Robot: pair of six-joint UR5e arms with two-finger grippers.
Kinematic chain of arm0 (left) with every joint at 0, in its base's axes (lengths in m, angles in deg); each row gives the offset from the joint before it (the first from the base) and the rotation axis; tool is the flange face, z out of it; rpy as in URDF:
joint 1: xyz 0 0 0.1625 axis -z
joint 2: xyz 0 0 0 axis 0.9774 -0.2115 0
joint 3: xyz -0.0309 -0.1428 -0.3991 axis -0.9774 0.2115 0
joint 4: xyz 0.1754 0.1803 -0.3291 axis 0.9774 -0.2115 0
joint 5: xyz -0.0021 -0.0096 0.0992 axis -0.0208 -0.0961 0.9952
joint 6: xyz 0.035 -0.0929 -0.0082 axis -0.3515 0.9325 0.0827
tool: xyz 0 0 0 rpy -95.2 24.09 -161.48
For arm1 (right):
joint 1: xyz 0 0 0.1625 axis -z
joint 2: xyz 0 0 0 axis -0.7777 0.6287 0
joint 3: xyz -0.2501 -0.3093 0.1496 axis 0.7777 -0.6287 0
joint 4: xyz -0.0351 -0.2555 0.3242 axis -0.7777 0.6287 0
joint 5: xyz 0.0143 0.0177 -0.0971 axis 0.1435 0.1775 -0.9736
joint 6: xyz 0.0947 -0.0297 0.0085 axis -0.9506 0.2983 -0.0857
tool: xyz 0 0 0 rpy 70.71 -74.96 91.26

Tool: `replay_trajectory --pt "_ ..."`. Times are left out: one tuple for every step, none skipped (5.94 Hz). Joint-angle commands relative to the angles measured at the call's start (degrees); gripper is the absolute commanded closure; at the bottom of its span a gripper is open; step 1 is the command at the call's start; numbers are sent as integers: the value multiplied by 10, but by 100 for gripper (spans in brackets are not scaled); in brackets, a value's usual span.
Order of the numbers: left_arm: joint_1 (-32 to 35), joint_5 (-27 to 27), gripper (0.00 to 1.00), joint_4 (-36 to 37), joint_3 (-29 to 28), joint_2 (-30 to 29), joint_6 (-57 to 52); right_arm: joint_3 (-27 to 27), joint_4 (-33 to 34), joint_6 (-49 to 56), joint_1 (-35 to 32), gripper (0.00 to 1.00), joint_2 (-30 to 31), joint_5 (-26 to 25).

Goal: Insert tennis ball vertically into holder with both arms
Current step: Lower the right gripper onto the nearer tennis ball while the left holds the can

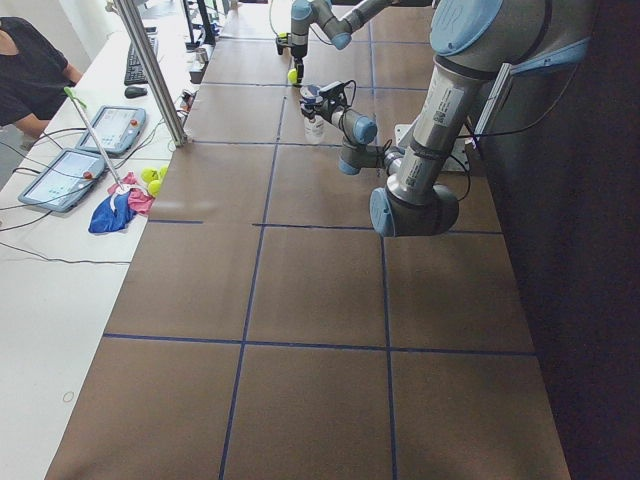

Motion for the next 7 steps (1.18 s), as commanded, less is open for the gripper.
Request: replay_trajectory --pt "0 0 20 0 0 2 0 -8 0 1 3 2 -9 -13" --pt "0 0 19 -1 1 2 0 -7 0 1 3 3 -10 -31" --pt "0 0 19 -1 1 3 0 -8 0 1 3 10 -10 -38" --pt "0 1 19 -1 0 2 0 -8 0 1 5 24 -10 -38" --pt "0 0 19 -1 0 2 0 -8 0 0 5 44 -9 -38" --pt "0 0 19 -1 1 3 0 -3 0 -5 5 63 -11 -38" --pt "0 0 19 -1 1 3 1 35 2 -7 4 73 -11 -34"
